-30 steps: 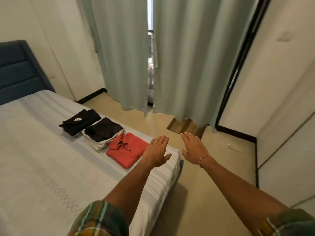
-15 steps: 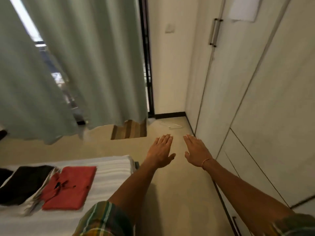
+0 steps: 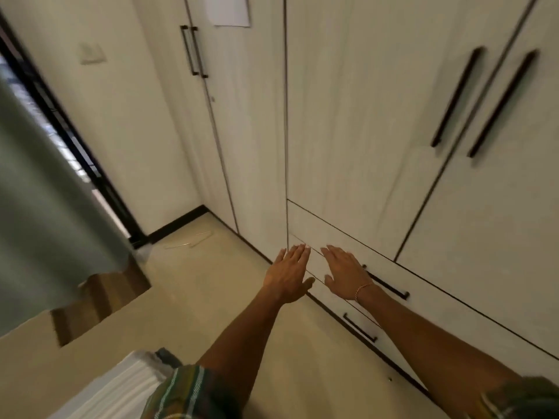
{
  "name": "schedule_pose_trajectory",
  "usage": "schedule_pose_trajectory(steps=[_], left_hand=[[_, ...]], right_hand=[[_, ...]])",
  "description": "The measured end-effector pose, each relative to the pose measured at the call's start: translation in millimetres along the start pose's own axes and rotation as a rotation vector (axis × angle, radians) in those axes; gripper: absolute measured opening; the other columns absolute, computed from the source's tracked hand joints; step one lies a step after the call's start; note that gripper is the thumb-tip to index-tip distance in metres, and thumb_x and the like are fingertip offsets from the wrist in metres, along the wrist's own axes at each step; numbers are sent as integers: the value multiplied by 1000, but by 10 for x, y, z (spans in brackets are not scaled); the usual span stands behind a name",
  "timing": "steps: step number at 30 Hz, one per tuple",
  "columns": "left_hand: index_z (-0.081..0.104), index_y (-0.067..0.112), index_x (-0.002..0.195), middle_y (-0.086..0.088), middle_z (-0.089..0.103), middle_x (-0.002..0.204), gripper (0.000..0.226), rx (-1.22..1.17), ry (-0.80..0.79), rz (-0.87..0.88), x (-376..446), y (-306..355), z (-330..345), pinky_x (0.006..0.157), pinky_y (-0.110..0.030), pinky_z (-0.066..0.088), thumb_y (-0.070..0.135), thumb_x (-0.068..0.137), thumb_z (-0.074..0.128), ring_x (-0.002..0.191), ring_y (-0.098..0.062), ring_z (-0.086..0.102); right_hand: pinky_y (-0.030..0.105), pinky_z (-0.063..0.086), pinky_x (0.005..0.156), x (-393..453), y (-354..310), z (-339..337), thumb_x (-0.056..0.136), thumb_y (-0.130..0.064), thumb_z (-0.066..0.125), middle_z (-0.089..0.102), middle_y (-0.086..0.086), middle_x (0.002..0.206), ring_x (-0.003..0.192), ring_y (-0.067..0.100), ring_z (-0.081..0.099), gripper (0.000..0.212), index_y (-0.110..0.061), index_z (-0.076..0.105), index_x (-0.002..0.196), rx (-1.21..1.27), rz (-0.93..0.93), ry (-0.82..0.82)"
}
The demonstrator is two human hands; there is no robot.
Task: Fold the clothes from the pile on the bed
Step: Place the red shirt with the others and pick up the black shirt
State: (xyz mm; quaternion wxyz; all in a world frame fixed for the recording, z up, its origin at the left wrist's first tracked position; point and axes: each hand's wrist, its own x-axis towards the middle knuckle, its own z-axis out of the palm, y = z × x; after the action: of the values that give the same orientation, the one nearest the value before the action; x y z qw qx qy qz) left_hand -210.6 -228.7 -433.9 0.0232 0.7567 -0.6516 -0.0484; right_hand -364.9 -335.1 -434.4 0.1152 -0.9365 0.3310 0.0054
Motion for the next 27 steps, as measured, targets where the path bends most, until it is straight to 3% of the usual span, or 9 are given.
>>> schedule_pose_trajectory(steps=[10, 27], left_hand=[[3, 11, 160, -9, 5, 169, 76, 17, -122, 318, 751, 848, 227, 127, -44, 4, 47, 105, 39, 156, -24, 3], [3, 11, 160, -10, 2, 169, 76, 84, -381, 377, 1881, 1284, 1265, 125, -45, 3, 40, 104, 45, 156, -25, 0]], right_hand=[[36, 15, 125, -711, 994, 53, 99, -26, 54, 19, 9, 166, 153, 24, 19, 69, -15, 20, 159, 87, 379, -10], [34, 21, 123, -10, 1942, 835, 99, -29, 58, 22, 9, 165, 152, 25, 22, 74, -13, 18, 159, 255, 539, -216]])
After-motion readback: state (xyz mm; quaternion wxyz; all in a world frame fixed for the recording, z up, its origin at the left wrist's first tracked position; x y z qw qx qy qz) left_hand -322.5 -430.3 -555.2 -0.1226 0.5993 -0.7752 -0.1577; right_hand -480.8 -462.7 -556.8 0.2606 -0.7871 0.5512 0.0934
